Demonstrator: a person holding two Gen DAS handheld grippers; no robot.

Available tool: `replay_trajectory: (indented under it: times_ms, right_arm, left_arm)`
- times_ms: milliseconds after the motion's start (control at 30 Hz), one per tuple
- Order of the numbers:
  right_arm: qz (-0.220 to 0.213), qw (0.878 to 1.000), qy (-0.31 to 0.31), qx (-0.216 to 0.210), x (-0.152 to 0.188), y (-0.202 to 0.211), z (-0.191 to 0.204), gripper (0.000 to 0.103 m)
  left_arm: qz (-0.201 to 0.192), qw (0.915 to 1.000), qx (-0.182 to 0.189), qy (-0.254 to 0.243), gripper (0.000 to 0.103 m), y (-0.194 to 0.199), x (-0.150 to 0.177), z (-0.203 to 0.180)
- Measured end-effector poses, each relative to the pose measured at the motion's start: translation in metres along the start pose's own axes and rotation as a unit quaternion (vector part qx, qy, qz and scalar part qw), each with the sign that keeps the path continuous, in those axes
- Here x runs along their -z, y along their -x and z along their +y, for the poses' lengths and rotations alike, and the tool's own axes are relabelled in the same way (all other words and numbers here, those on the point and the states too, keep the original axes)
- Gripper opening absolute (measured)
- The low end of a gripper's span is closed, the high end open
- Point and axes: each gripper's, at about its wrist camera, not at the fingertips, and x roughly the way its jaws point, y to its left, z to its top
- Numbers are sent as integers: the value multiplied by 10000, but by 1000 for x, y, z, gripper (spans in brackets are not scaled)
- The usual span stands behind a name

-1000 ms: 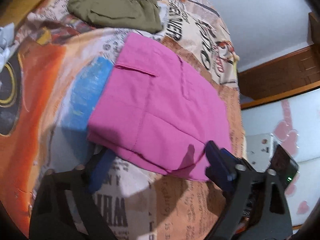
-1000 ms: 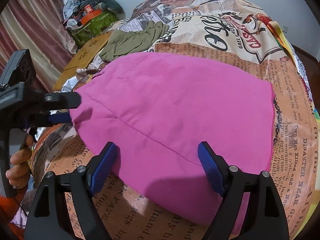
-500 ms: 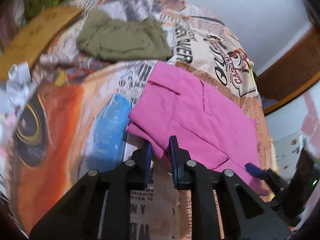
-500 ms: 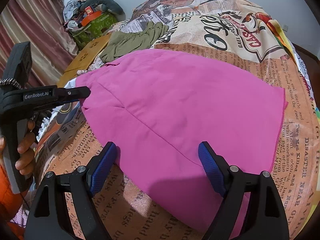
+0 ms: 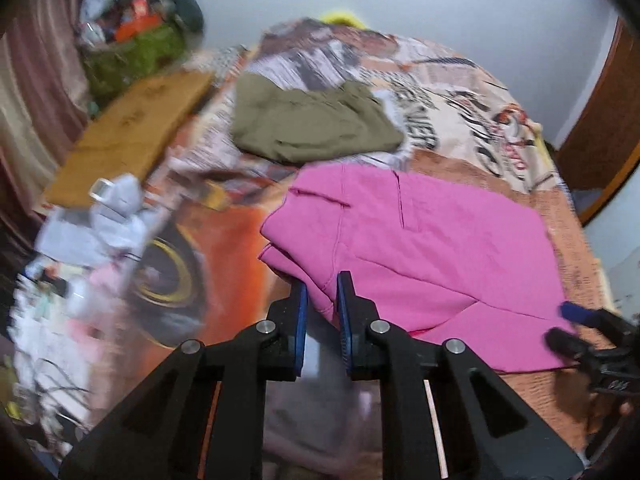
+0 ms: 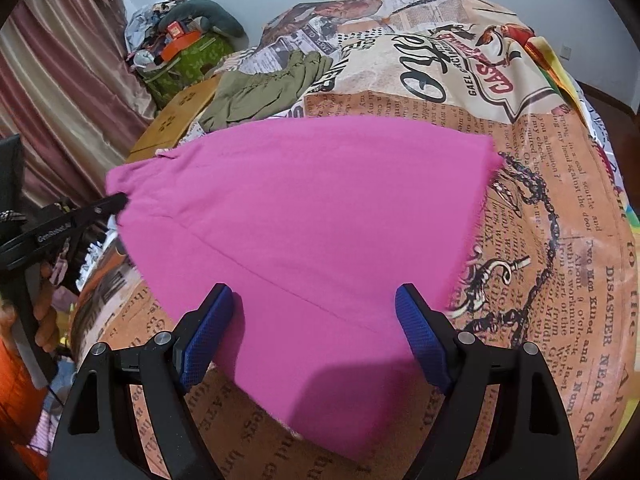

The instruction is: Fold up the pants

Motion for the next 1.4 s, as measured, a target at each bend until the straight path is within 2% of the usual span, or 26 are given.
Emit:
replay_trajectory:
  times_ms: [133,200,400,567,733,767,800,933,1100,1267,1400]
  right_arm:
    - [-2,10000,-81,59,4,2,-4,81]
    - [-13,9999,-133,105,7,6,-9,81]
    - [-33,9994,-203,272,15,12,-20,81]
    - [-52,9993,-242,283,15,11,-22,81]
    - [-70,9993,-261,247,15,12,-23,82]
    - [-76,9993,-266,242,16,12,-23,82]
    - [-79,9993,-271,237,16,12,-23,82]
    - [-96,9993,-297,213,16,12,-23,82]
    - [-112,9992,-330,180,16,13,-24,82]
    - [-118,9992,-364,151,16,12,-25,82]
    - [-129,9991,-390,146,15,14,-26,82]
  left_arm:
    - [-443,9977,-406,-304,15,16,-5,-2]
    - [-711,9952,-455,-498,14,26,-8,-10]
    - [-1182,9889,-94,-896,13,55,-23,-39]
    - [-1363,9827,379,-1196,13,74,-37,-69]
    - [-1237,9743,1093,-1532,12,82,-45,-104]
    - [-1168,9718,1261,-1616,11,82,-45,-114]
    - [-1104,9700,1398,-1654,5,82,-44,-119]
    - [-811,9612,1962,-1761,3,78,-43,-143]
    - [-625,9560,2079,-1973,3,71,-36,-164]
    - [-285,9615,1985,-1880,3,53,-38,-159]
    - [178,9656,1840,-1828,15,31,-41,-155]
